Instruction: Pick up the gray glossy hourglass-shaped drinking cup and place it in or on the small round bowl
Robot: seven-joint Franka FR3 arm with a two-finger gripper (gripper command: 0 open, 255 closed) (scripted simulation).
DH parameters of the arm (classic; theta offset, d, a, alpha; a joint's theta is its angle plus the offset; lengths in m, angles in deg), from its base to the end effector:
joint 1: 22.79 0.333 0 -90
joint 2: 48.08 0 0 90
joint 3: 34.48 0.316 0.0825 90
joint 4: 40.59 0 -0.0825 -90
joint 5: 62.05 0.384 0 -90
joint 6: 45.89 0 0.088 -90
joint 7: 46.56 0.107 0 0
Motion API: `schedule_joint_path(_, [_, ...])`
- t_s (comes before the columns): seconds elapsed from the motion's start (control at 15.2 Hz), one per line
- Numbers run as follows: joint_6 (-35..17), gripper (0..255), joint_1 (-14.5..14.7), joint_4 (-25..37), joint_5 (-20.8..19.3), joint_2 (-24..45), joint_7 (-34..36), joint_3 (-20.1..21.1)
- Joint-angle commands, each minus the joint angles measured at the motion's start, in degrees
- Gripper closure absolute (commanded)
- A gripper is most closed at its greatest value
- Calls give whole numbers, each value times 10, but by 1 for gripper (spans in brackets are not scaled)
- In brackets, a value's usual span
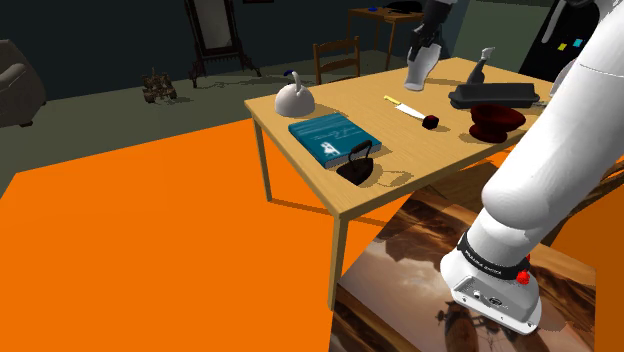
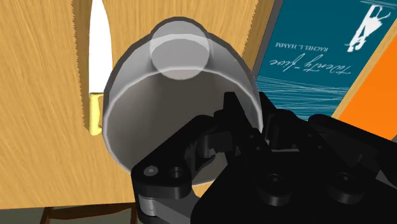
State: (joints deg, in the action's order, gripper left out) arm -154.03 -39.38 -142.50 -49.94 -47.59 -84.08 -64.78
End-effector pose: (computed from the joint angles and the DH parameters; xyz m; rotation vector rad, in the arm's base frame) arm 0.4059 -0.4094 0.5510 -3.0267 0.3329 -0.3196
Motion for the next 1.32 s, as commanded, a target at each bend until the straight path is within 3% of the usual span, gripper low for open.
schedule_joint_path(0.0, [9, 255, -13, -1, -1, -6, -26, -13])
schedule_joint_path(0.66, [64, 255, -81, 30, 10, 0, -156, -83])
schedule_joint_path(1.25, [137, 255, -167, 123, 64, 75, -296, -147])
